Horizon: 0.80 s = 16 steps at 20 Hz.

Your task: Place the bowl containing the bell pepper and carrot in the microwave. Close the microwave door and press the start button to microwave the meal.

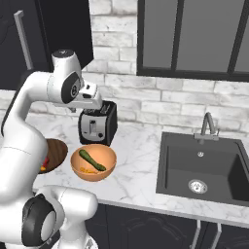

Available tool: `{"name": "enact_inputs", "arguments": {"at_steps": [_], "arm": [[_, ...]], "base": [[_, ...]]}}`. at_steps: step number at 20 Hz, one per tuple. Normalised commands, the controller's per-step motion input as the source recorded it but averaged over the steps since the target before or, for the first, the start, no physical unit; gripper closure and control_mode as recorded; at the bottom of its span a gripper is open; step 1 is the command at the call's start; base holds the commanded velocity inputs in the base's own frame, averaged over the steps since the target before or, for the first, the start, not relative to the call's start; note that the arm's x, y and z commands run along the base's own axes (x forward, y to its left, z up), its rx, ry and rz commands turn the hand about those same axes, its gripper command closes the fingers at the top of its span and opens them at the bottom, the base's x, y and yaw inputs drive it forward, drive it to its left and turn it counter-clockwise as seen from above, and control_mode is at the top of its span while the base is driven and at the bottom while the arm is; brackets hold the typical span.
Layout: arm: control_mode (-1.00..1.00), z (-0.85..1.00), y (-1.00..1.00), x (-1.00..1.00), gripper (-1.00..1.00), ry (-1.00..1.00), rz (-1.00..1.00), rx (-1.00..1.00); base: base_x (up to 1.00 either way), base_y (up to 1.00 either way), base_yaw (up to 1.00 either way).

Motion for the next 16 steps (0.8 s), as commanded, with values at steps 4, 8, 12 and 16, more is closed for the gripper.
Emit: {"name": "enact_inputs", "arguments": {"at_steps": [4,8,12,16], "arm": [[-1.00,-0.26,0.00,-0.03,-1.00,-0.03,0.00,0.00],[-1.00,-0.53,0.05,-0.16,-1.00,-0.02,0.00,0.00],[-1.00,-0.43,0.21,-0.33,-1.00,0.00,-0.01,0.00],[-1.00,-0.33,0.19,-0.38,-1.00,-0.05,-0.08,0.03]], "base": [[0.00,0.00,0.00],[0.00,0.00,0.00],[0.00,0.00,0.00],[0.00,0.00,0.00]]}}
